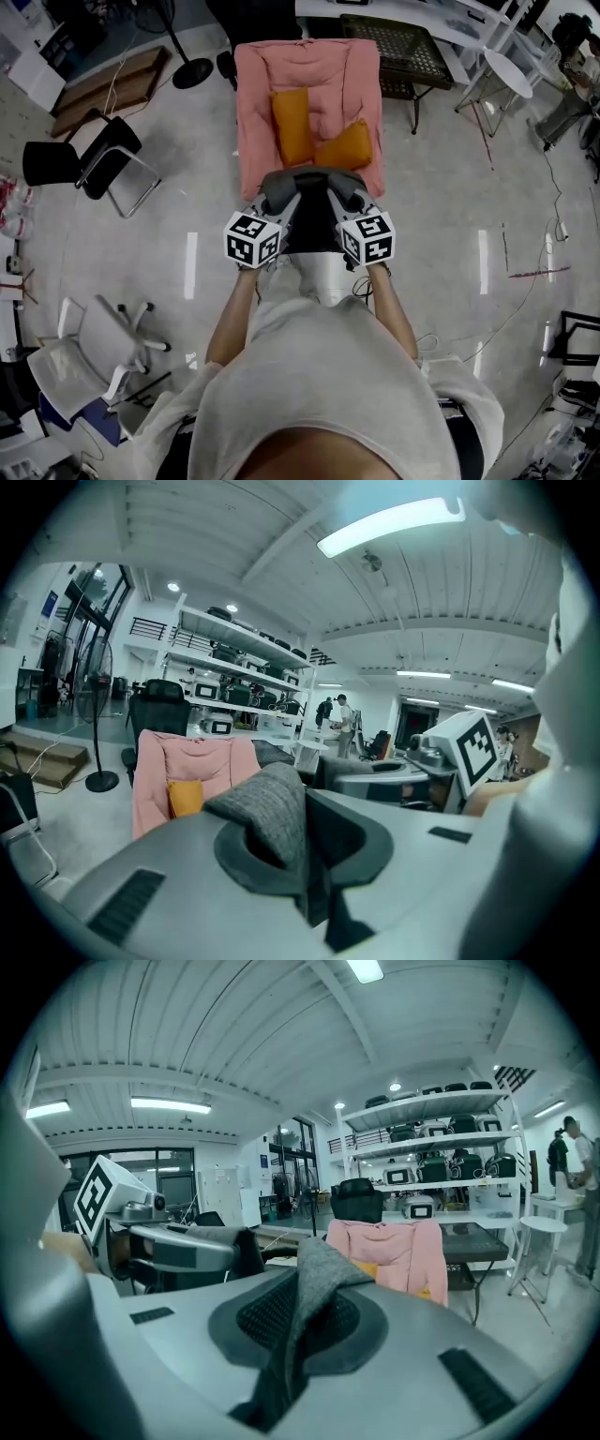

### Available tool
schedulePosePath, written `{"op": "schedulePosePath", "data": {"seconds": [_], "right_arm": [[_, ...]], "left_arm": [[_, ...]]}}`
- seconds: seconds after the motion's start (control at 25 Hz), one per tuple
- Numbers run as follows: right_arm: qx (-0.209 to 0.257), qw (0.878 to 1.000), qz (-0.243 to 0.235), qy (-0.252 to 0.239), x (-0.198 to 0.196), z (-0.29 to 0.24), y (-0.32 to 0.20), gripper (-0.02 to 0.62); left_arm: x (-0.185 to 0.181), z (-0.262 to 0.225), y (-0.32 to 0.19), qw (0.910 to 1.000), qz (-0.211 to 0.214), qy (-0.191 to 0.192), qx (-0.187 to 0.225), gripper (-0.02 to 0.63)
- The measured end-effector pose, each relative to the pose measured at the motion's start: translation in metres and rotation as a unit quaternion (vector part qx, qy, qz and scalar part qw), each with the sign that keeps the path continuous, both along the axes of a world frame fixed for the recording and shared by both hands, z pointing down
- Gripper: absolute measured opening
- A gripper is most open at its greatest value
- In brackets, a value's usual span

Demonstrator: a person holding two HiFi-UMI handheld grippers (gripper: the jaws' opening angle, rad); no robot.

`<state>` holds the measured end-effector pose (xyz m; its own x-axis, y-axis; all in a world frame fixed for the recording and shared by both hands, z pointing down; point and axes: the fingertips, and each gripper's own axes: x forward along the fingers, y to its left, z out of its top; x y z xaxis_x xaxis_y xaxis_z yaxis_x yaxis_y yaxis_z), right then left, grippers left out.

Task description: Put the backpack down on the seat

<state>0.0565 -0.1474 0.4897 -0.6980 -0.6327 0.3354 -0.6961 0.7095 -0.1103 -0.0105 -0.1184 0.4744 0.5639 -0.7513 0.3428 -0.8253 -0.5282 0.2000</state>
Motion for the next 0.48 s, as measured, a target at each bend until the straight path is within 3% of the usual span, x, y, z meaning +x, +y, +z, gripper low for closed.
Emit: {"op": "schedulePosePath", "data": {"seconds": [0.48], "right_arm": [[-0.003,1.0,0.0,0.01,-0.036,0.01,-0.09,0.028]], "left_arm": [[-0.037,0.011,-0.097,1.0,0.005,0.005,0.0,0.031]]}}
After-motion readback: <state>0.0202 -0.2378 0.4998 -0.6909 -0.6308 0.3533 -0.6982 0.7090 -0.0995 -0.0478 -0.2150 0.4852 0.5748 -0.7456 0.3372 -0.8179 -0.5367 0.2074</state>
